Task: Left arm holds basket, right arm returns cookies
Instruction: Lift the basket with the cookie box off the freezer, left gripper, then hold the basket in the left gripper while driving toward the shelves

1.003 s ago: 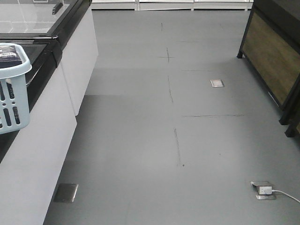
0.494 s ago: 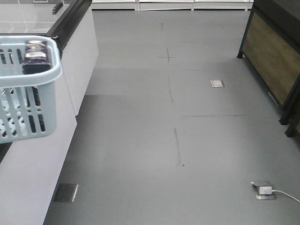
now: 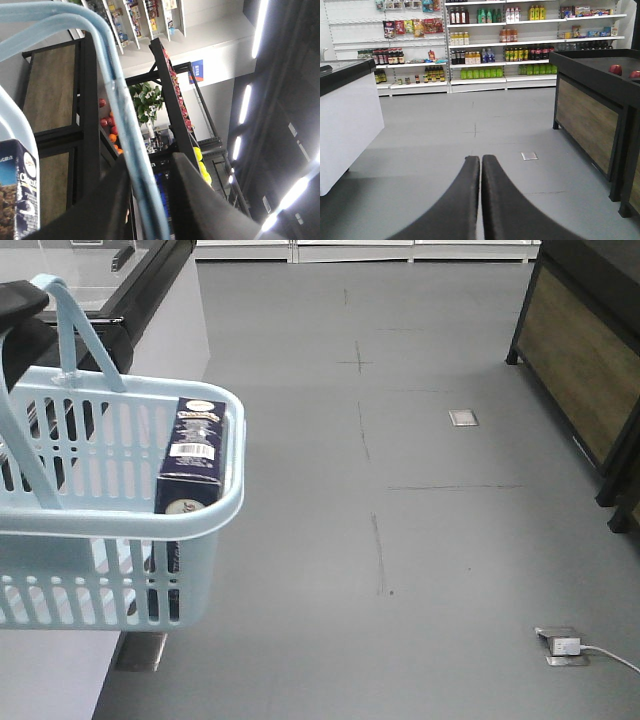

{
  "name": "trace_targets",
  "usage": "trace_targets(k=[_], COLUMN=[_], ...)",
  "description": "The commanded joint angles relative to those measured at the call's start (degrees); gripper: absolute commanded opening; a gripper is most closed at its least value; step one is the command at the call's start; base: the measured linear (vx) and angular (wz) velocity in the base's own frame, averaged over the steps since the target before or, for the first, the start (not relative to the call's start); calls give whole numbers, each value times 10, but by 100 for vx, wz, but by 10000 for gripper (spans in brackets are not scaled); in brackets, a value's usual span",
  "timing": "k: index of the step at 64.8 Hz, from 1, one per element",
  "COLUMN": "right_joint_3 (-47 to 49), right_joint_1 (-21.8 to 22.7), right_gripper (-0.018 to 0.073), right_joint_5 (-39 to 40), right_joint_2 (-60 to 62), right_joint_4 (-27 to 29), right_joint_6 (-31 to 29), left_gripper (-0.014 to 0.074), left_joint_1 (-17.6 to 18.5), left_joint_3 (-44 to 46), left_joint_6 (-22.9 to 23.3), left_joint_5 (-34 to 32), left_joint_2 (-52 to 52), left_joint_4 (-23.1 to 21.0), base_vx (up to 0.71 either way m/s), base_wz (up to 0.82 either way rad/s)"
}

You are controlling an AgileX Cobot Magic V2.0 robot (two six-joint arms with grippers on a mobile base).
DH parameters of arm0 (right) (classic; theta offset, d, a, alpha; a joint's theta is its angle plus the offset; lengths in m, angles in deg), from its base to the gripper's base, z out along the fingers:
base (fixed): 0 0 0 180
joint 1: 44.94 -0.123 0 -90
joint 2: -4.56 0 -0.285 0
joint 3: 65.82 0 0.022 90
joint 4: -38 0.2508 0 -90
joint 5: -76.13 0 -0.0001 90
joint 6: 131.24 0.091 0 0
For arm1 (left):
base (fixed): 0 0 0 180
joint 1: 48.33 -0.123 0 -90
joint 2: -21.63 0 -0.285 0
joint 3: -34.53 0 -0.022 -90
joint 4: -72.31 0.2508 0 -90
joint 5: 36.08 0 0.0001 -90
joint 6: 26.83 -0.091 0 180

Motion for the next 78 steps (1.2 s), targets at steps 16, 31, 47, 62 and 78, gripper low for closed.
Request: trace_targets(k=[16, 31, 47, 62, 78], right_joint_3=[0, 0, 0, 0, 0], right_joint_1=[3, 3, 3, 3, 3], right_gripper=[-8, -8, -8, -8, -8], right_joint_5=[43, 43, 43, 43, 43], right_joint_2=[7, 7, 7, 7, 7], right_joint_4=[0, 0, 0, 0, 0], right_joint_6=[-5, -5, -5, -5, -5], left_gripper=[-8, -8, -8, -8, -8], left_joint_1=[92, 106, 106, 106, 106], left_joint_3=[-48, -77, -77, -77, -77], left_joint_6=[-10, -10, -24, -24, -24], left_joint_5=[-36, -41, -31, -28, -28], left_joint_2=[64, 92, 97, 97, 97], left_joint_4=[-51, -45, -45, -45, -45], base_vx=[0, 0, 0, 0, 0], base_wz=[0, 0, 0, 0, 0])
